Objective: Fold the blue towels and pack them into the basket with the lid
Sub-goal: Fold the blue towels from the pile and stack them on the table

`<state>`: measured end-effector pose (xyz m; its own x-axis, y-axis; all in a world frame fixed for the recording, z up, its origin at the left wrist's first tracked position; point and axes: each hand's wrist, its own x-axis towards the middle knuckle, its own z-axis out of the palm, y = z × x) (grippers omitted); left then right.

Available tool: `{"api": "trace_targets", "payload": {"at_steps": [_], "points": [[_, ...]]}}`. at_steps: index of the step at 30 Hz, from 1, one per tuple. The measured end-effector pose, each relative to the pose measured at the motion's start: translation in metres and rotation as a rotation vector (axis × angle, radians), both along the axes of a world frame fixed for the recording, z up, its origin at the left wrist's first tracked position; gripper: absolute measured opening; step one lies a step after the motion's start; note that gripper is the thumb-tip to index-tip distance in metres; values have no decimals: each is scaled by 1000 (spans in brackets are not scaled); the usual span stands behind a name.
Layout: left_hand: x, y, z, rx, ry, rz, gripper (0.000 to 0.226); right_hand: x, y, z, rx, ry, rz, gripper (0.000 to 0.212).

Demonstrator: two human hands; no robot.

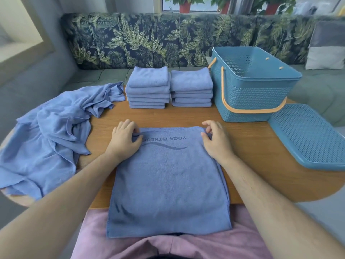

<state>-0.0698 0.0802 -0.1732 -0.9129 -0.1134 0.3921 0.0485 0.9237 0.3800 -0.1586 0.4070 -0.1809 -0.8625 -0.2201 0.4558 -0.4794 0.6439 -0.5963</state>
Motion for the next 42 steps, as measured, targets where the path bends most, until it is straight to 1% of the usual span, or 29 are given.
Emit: {"api": "trace_targets", "payload": {"at_steps": [3, 5, 9, 13, 15, 18, 20, 23, 26, 28, 29, 31, 33, 37, 40, 42], "points": [[-2, -1, 2, 45, -38, -7, 16, 0, -1, 0, -11, -13, 21, 8], [-3, -2, 3, 84, -36, 3, 12, 1, -1, 0, -41, -26, -27, 6], [-4, -5, 2, 113, -27, 11, 8, 2, -2, 2, -65, -52, -152, 7], [-7, -7, 1, 124, -2, 38, 7, 2, -3, 3, -21, -64, -203, 9], [-7, -8, 0, 131, 10, 49, 6, 1, -4, 2, 24, -47, -203, 14], [-9, -9, -3, 147, -13, 84, 14, -1, -6, -1, 81, -72, -172, 23], [-10, -9, -3, 147, -31, 83, 15, -1, -7, -2, 99, -110, -150, 21], [-8, -9, -3, 138, -31, 64, 11, -3, -6, -3, 106, -113, -121, 13], [-7, -5, -2, 82, -20, 113, 10, -2, -7, -1, 179, -107, -121, 14], [-3, 0, 4, 101, -58, 145, 10, 0, -6, 1, 248, -92, -128, 13], [-1, 2, 9, 133, -83, 142, 11, 1, -6, 4, 248, -112, -120, 12], [3, 3, 22, 223, -109, 107, 12, 2, -3, 15, 173, -193, -90, 8], [5, -1, 36, 282, -76, 67, 11, 0, 0, 33, 34, -273, -57, 5], [4, -10, 79, 260, -50, 39, 11, -7, 5, 76, -149, -234, -3, 6], [2, -17, 116, 283, -15, 39, 15, -13, 9, 112, -207, -242, 13, 20], [1, -21, 143, 285, 25, 45, 14, -17, 11, 138, -249, -248, 40, 32]]}}
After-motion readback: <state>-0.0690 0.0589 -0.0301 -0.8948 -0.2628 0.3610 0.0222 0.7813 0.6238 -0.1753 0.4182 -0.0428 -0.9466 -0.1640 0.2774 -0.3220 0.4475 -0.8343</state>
